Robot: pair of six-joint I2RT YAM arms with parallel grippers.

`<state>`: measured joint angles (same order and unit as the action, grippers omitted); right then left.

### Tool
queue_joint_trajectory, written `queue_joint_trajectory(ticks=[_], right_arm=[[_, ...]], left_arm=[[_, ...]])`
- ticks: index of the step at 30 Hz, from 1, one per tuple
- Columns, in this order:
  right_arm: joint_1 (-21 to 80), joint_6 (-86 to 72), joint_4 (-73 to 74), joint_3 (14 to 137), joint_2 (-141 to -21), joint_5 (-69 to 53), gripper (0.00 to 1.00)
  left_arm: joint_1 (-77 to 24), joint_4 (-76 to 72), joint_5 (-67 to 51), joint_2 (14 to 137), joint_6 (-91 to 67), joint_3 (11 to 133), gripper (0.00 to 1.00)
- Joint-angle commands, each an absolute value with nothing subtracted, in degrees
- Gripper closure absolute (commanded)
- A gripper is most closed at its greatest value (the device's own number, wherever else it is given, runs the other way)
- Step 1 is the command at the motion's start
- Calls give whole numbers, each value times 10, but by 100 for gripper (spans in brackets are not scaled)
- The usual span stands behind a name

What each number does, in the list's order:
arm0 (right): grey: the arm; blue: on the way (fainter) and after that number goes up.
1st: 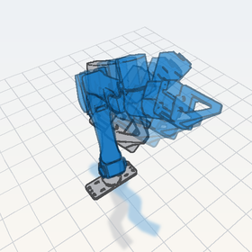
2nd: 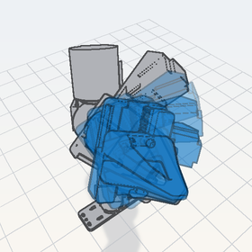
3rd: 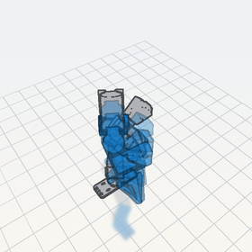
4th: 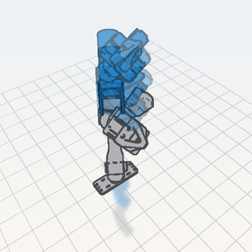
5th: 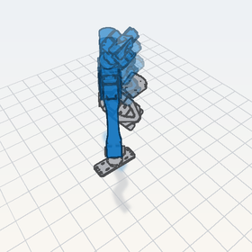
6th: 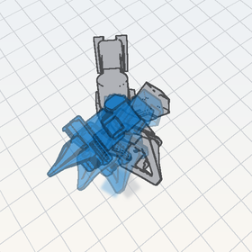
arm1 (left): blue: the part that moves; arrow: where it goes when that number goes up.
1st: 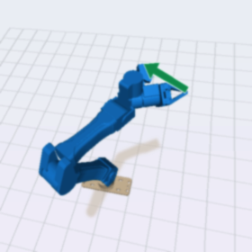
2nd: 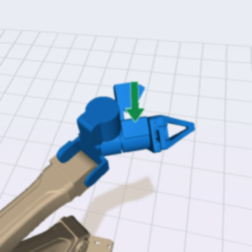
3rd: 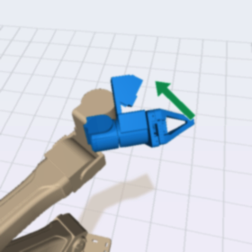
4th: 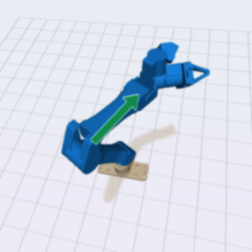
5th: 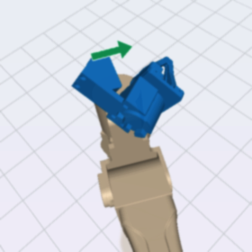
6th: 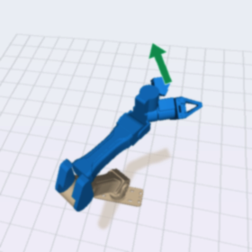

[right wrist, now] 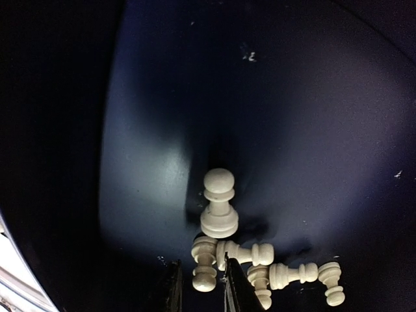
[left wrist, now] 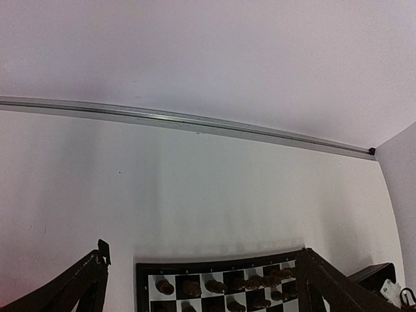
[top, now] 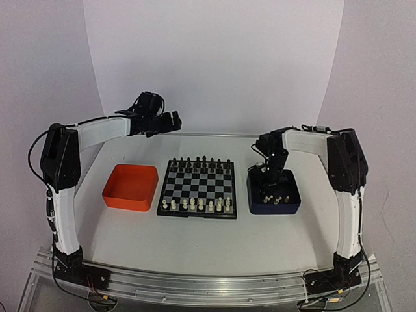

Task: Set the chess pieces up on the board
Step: Pick up the chess piece from the storage box.

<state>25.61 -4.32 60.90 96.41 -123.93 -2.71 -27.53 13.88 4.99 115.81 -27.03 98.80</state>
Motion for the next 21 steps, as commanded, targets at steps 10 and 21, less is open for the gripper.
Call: queue_joint_trajectory(ticks=[10, 21], right_arm=[[277, -48, 618, 937, -1232, 0, 86], [286, -55, 618, 961, -1187, 32, 100]], left_arm=[[-272, 108, 38, 1113, -271, 959, 0], [-272, 79, 26, 1096, -267, 930, 0]])
